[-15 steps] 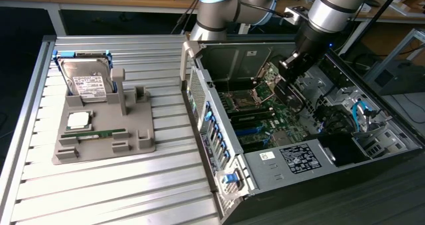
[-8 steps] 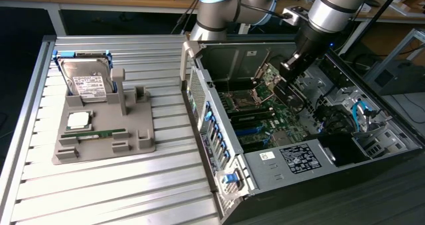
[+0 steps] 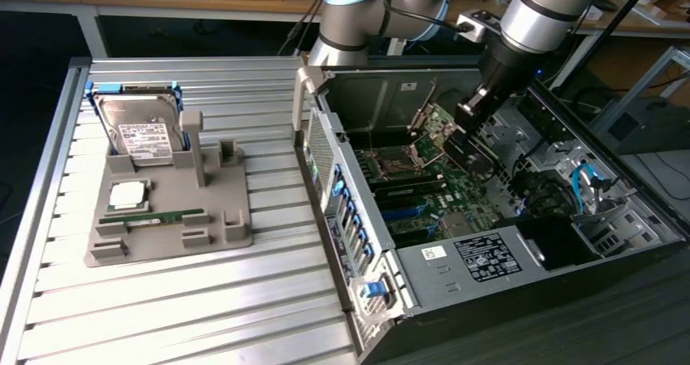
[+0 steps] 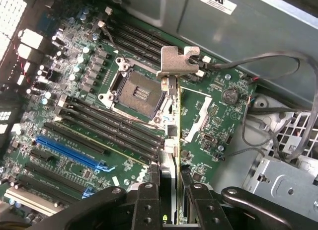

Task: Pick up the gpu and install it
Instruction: 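Insert the gpu into the slot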

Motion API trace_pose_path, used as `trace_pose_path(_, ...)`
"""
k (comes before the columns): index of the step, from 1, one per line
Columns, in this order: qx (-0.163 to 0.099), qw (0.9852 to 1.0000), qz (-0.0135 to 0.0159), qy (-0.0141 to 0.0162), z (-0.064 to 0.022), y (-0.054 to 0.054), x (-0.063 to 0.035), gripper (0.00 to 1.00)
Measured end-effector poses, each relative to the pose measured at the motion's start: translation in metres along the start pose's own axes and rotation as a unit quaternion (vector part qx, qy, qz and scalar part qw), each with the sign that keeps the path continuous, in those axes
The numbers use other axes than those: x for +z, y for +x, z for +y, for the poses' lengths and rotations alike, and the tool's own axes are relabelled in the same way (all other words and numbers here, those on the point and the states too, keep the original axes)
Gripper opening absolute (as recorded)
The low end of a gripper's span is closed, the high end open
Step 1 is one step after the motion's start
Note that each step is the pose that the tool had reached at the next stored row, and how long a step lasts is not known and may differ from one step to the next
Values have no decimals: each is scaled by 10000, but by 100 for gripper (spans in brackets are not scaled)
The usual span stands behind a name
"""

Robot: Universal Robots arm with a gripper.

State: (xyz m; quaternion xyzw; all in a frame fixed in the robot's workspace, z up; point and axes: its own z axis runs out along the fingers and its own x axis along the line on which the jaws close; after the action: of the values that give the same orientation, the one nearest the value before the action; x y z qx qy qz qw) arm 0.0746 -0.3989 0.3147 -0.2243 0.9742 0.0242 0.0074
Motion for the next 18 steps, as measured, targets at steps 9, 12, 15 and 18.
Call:
trace_pose_path(9,-297,9996,13,-7,0,0,0,27)
trace_pose_path(12,-413,9991,18,-10,0,0,0,27)
trace_pose_path(15,-528,9986,23,-13,0,0,0,27)
trace_pose_path(18,-614,9981,27,-15,0,0,0,27)
